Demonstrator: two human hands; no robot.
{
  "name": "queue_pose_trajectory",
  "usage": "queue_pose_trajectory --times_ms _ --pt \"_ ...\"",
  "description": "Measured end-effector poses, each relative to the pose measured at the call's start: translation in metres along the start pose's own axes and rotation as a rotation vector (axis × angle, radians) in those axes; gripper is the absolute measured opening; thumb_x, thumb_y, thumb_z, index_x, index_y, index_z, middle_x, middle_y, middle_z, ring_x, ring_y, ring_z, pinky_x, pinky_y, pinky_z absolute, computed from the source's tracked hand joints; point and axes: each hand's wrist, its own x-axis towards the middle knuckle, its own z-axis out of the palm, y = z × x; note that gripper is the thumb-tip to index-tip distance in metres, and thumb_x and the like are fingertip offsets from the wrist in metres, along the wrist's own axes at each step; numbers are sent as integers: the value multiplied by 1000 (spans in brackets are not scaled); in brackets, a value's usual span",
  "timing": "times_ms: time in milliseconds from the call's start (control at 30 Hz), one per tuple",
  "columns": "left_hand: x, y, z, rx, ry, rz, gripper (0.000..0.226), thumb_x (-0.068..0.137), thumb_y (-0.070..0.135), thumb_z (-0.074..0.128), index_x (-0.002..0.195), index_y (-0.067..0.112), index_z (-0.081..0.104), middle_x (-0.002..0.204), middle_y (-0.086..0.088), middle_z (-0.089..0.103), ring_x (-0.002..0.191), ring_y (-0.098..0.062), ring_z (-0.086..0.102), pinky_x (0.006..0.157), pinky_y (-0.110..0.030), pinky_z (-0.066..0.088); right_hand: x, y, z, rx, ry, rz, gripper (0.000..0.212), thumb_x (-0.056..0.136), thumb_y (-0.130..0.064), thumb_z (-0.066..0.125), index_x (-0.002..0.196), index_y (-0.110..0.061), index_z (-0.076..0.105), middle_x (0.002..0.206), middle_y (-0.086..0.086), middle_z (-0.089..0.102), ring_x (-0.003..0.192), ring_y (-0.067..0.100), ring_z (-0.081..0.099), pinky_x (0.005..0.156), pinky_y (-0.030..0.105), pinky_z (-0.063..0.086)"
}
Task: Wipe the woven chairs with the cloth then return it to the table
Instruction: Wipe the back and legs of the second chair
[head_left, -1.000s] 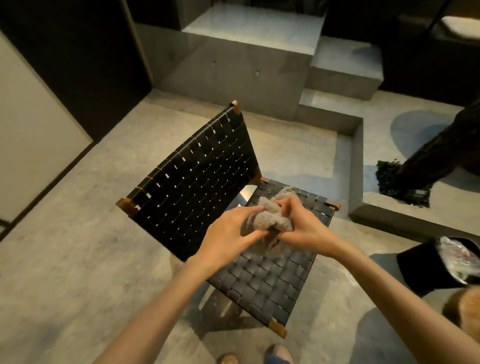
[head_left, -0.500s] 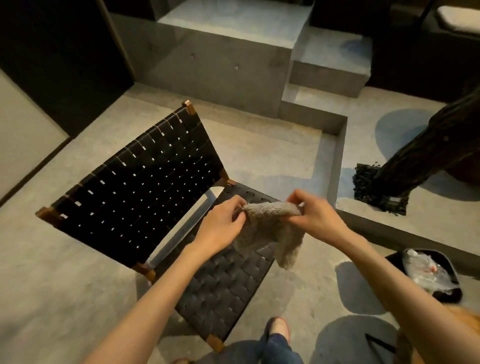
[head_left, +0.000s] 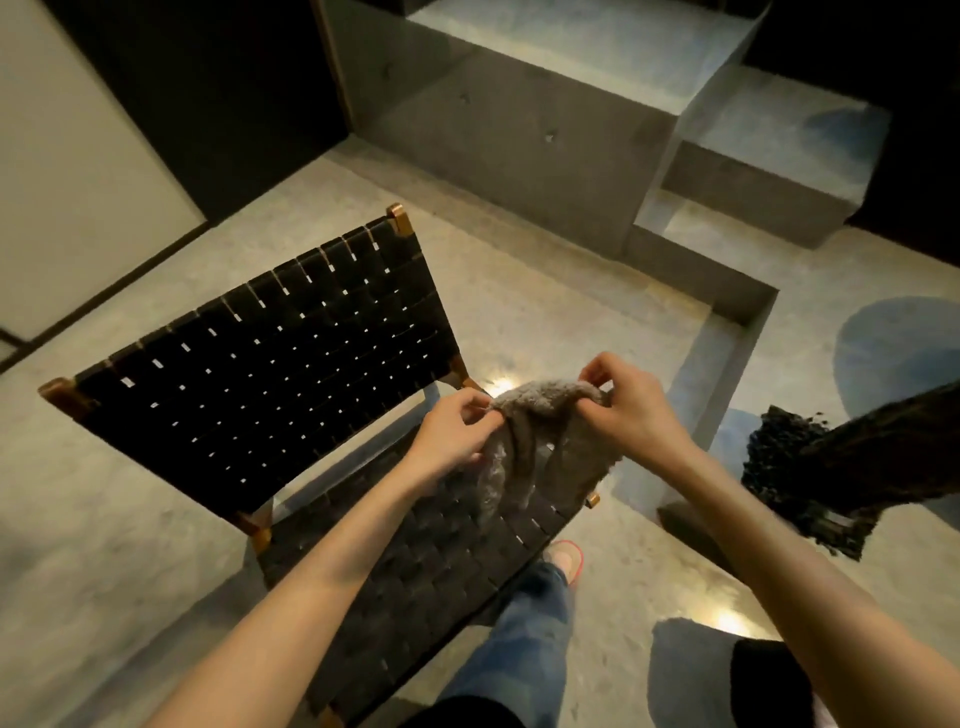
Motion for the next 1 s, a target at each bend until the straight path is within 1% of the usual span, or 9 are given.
queue_pose_trajectory --times_ms 67,133,233,333,433,533,667,833,1000 --pt "23 11 7 -122 7 -64 13 92 28 59 103 23 57 106 -3 62 97 -14 60 56 -16 50 26 6 -7 52 6 -9 12 88 -14 64 99 -12 58 97 3 61 89 19 59 77 40 55" --pt "48 26 13 -267 -10 -112 10 92 26 59 101 22 57 105 -8 62 93 -18 64 61 -21 54 53 12 -12 80 -17 -37 14 86 -17 67 98 -14 59 98 1 62 91 16 58 77 36 54" --pt "82 49 19 -528 -7 -201 11 93 22 58 102 16 59 110 -12 62 95 -23 66 69 -27 57 87 22 -19 177 -146 -57 17 86 -17 67 101 -20 59 99 -5 61 94 12 60 78 26 54" --pt "110 66 22 -764 -27 -186 19 93 27 57 104 12 62 111 -12 63 98 -21 66 73 -28 57 121 30 -29 261 -295 -88 23 90 -13 63 104 -30 56 101 -16 59 98 4 59 76 13 51" --pt "133 76 23 -774 22 -186 32 89 35 60 108 9 63 107 -11 67 94 -17 69 70 -24 56 158 34 -38 262 -428 -125 33 92 -7 56 106 -37 56 106 -19 58 104 2 55 85 17 48" --pt "159 77 26 -751 162 -226 19 88 28 64 97 11 64 97 -10 69 85 -13 70 66 -21 56 200 40 -37 180 -570 -146 43 90 2 46 118 -27 60 115 -11 60 111 5 54 95 25 46" --pt "190 68 33 -713 400 -232 10 91 20 60 98 12 62 97 -8 69 82 -8 70 63 -17 54 254 47 -27 177 -764 -169 48 90 7 42 124 -21 59 119 -11 58 110 1 53 83 5 46" --pt "225 63 32 -697 722 -268 5 93 19 58 92 18 63 90 -3 69 87 -12 69 65 -18 55 324 42 -13 190 -962 -301 39 92 0 49 122 -22 59 118 -15 57 104 -8 55 82 5 45" --pt "257 77 33 -690 1016 -285 7 94 17 56 87 18 57 92 -2 65 94 -15 65 65 -20 57 396 33 -13 125 -1004 -420 47 90 5 42 124 -22 59 121 -14 55 110 7 56 78 5 45"
